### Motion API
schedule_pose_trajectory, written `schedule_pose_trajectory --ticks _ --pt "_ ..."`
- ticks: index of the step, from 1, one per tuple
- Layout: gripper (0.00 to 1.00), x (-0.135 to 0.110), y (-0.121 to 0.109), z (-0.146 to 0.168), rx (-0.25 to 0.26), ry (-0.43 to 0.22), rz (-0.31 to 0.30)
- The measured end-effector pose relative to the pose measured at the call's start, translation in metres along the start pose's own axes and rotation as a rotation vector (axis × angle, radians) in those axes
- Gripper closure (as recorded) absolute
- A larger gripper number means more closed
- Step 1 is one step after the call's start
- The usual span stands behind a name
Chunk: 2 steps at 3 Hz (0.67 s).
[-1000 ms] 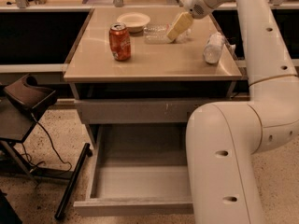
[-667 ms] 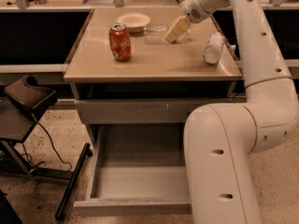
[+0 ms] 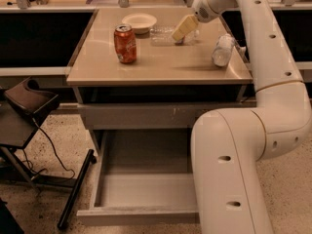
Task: Place water bottle into middle drawer
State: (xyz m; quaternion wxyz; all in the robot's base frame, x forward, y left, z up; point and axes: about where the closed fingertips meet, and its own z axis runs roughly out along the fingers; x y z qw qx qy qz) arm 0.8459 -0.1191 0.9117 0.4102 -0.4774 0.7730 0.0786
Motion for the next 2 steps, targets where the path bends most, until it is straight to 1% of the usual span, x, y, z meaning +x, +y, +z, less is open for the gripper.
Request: schedule_pose_trajectory --ticks 1,2 --pt "0.0 0.006 -0.008 0.01 0.026 0.002 0.022" --pt "0.0 0.001 -0.022 0.017 0.071 -0.05 0.048"
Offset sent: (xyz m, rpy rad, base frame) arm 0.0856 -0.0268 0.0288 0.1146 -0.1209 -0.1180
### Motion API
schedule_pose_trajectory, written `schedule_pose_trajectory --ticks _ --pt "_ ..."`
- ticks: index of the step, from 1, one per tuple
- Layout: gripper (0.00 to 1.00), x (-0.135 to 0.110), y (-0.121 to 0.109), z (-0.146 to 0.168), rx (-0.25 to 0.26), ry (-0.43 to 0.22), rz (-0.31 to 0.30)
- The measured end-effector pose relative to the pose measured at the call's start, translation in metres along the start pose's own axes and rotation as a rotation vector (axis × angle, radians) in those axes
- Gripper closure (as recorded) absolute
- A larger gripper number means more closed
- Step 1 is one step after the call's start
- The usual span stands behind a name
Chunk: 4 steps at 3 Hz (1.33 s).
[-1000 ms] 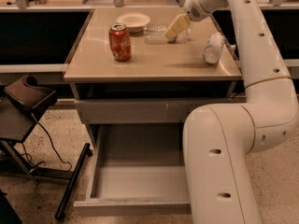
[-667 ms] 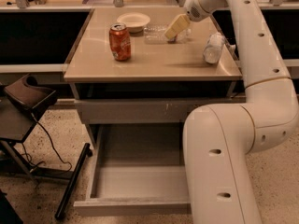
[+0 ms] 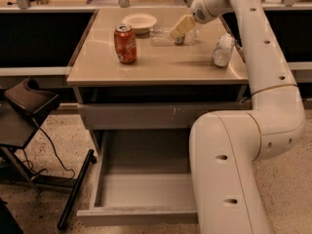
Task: Place water bottle into middle drawer
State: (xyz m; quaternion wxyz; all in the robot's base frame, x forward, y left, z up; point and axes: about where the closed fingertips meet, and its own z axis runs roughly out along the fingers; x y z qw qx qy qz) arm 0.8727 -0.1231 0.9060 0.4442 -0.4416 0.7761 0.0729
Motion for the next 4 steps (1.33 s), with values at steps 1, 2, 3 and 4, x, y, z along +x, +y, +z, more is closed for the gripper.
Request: schedule_pose_trajectory --ticks 1,2,3,4 --pt "0.0 -0.007 -0.009 0.007 0.039 -0.027 0.014" --pt "0.0 0.001 -0.007 0.019 0.045 0.024 0.011" --pt "0.0 0.015 0.0 0.034 0.038 0.101 0.0" --pt "0.0 0.028 0.002 0.051 0.041 0.147 0.01"
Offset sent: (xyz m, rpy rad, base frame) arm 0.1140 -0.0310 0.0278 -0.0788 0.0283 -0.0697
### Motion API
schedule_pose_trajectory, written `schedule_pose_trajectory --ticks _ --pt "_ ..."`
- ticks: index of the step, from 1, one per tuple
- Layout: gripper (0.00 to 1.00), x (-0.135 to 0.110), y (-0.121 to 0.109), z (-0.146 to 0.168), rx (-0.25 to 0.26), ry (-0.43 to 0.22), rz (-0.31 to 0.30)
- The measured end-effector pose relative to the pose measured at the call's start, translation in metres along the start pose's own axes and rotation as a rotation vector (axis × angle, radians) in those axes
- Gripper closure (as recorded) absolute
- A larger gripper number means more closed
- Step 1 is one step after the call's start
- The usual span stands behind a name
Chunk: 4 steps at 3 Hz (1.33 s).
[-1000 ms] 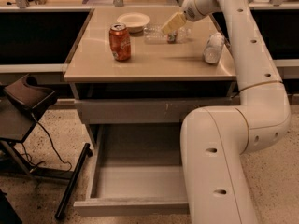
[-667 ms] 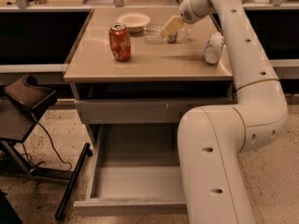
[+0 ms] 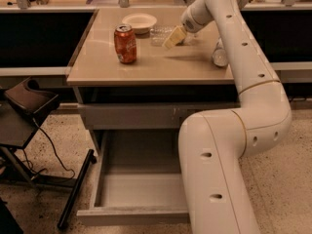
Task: Place water bottle into middle drawer
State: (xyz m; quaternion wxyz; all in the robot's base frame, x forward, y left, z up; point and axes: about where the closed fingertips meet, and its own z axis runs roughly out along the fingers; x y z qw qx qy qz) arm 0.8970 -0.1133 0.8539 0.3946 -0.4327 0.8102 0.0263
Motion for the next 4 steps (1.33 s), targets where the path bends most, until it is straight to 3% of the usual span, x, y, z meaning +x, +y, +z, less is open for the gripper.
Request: schedule_pose_trajectory --ticks 1,3,4 --pt "0.0 0.002 -0.009 0.007 0.034 -0.01 0.041" --pt "0.0 0.012 0.004 0.024 -0.002 0.026 0.034" --pt "0.19 0.012 0.004 0.024 -0.002 0.026 0.034"
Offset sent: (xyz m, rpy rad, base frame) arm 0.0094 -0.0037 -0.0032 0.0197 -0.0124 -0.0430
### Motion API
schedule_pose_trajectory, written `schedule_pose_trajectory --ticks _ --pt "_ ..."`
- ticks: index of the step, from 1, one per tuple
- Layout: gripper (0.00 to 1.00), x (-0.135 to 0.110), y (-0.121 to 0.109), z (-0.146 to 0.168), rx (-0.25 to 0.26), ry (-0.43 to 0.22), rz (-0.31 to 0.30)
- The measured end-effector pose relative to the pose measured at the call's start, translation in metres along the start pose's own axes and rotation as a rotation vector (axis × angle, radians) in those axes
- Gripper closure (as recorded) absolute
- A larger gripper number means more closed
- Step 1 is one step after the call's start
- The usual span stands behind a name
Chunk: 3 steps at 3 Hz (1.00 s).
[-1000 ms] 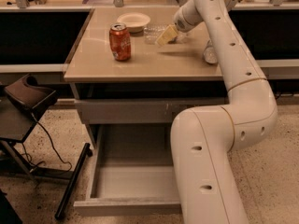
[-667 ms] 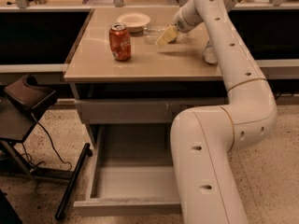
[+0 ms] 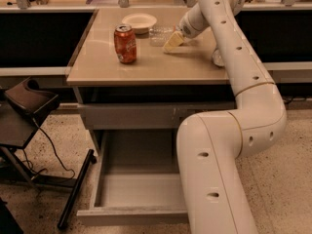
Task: Place water bottle into middle drawer
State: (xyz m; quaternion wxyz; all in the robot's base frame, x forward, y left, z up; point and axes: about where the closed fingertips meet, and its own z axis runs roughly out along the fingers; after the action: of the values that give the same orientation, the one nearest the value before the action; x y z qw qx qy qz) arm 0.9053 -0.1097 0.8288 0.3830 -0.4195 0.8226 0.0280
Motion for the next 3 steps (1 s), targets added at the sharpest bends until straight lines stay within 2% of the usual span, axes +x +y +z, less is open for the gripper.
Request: schedule_pose_trajectory --ticks 2,3 --pt "0.66 -0.003 -0.002 -0.002 0.008 -0.006 -0.002" --pt "0.89 -0.023 -0.015 -0.04 0.075 0.014 0.023"
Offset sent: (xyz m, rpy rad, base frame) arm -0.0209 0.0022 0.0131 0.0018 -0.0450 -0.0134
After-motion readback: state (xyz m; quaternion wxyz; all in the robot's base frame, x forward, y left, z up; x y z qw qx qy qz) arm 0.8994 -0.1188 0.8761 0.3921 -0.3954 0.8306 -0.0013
